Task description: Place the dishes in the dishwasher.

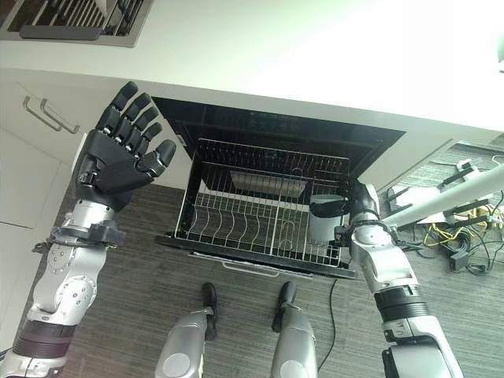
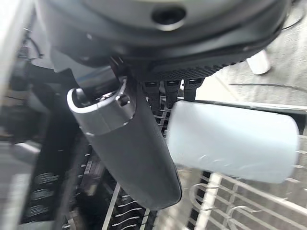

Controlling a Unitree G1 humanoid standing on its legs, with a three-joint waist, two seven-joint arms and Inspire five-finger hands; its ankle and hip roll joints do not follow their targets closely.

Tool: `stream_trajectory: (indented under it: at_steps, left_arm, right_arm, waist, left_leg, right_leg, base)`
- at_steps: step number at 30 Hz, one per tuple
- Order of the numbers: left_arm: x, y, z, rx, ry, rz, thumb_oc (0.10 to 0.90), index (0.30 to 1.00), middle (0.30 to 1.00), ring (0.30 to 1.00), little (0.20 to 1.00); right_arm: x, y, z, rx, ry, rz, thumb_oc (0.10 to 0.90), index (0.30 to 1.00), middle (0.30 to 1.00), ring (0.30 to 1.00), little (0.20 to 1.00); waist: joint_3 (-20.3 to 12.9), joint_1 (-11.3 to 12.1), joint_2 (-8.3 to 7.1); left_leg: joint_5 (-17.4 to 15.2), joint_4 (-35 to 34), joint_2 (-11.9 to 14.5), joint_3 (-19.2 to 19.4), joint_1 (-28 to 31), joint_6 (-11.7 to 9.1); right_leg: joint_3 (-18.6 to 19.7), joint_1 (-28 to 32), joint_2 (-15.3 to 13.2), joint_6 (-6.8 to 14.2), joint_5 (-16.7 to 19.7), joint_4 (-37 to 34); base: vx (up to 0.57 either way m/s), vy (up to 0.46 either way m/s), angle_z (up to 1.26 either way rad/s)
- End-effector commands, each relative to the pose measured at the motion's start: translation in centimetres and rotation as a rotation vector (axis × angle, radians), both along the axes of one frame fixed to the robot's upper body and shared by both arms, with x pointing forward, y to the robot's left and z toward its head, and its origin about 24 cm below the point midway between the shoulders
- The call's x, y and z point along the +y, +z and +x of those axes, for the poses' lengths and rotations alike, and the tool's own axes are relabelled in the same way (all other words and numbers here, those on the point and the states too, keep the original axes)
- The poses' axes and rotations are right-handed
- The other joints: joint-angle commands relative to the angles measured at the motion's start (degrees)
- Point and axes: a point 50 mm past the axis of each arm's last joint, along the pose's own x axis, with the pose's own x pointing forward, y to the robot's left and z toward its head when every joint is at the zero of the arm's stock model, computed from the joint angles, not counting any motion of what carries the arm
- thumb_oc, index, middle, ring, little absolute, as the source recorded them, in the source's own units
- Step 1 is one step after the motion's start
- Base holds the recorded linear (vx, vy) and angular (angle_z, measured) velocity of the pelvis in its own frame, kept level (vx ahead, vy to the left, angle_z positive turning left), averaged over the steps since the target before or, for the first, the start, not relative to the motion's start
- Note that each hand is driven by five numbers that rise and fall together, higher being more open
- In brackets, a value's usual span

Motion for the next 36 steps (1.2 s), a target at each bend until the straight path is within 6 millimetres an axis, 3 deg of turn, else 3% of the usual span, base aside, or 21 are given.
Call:
stream_trajectory:
  at_steps: [1,9,21,24,30,33,36]
  left_arm:
    - [0.9,4.6,-3.0,-0.299,0.044,0.015,0.8,0.9,0.9,0.9,0.9]
    - [1.7,3.7,-4.5,-0.305,0.107,0.003,0.8,0.9,0.9,0.9,0.9]
    - [2.6,3.6,-5.6,-0.309,0.16,0.034,0.8,0.9,0.9,0.9,0.9]
    - [2.8,3.3,-5.8,-0.29,0.138,0.071,0.8,0.9,0.9,0.9,0.9]
    - [2.7,2.8,-5.8,-0.253,0.086,0.141,0.8,0.9,0.9,0.9,0.9]
    - [3.1,2.7,-5.9,-0.246,0.091,0.126,0.8,0.9,0.9,0.9,0.9]
    - [3.3,2.6,-5.8,-0.251,0.086,0.082,0.8,0.9,0.9,0.9,0.9]
  right_arm:
    - [0.1,4.0,-0.4,-0.22,0.014,-0.071,0.8,0.9,0.9,0.9,0.9]
    - [-0.4,4.2,-4.0,-0.334,0.013,-0.063,0.8,0.9,0.9,0.9,0.9]
    - [-0.2,4.8,-6.8,-0.468,0.028,0.005,0.8,0.9,0.9,0.9,0.9]
    - [0.3,5.6,-8.1,-0.572,0.089,0.004,0.8,0.9,0.9,0.9,0.9]
    - [0.6,6.0,-9.4,-0.674,0.109,0.024,0.8,0.9,0.9,0.9,0.9]
    - [1.1,6.1,-9.6,-0.715,0.153,0.015,0.8,0.9,0.9,0.9,0.9]
    - [0.7,6.8,-9.5,-0.728,0.163,-0.032,0.8,0.9,0.9,0.9,0.9]
  waist:
    - [-6.18,-1.36,-2.43]
    - [-8.77,-2.33,-3.69]
    - [-12.12,-2.43,-5.37]
    - [-13.08,-2.36,-5.41]
    - [-13.75,-4.01,-5.04]
    - [-13.81,-3.79,-4.1]
    - [-13.73,-4.35,-2.96]
  left_leg:
    - [-11.57,6.39,-0.46,0.49,-1.16,0.8]
    - [-12.42,6.39,-0.12,1.7,0.59,1.16]
    - [-14.83,6.39,-0.87,3.23,3.8,2.41]
    - [-16.06,6.39,-2.59,3.48,4.93,3.48]
    - [-16.41,6.39,-5.02,2.88,5.16,4.42]
    - [-17.4,6.39,-5.04,3.4,5.9,5.64]
    - [-16.61,6.39,-4.5,3.29,5.37,5.91]
  right_leg:
    - [0.96,4.09,1.09,4.32,-6.87,-2.45]
    - [1.59,5.59,1.16,5.09,-7.24,-2.45]
    - [0.35,8.45,-0.53,7.88,-6.98,-2.45]
    - [-0.4,9.34,-2.73,9.68,-5.99,-2.45]
    - [1.13,7.88,-3.97,10.01,-1.23,-2.45]
    - [-2.73,10.96,-1.2,9.55,-2.02,-2.45]
    - [-2.81,14.36,6.79,6.4,-6.82,-2.45]
  base:
    - [0.03,0.02,0.01]
    - [0.04,0.049,-0.04]
    - [0.03,0.083,-0.04]
    - [0.02,0.319,-0.05]
    - [0.03,0.175,-0.11]
    - [-0.05,0.18,-0.15]
    - [-0.08,0.082,-0.56]
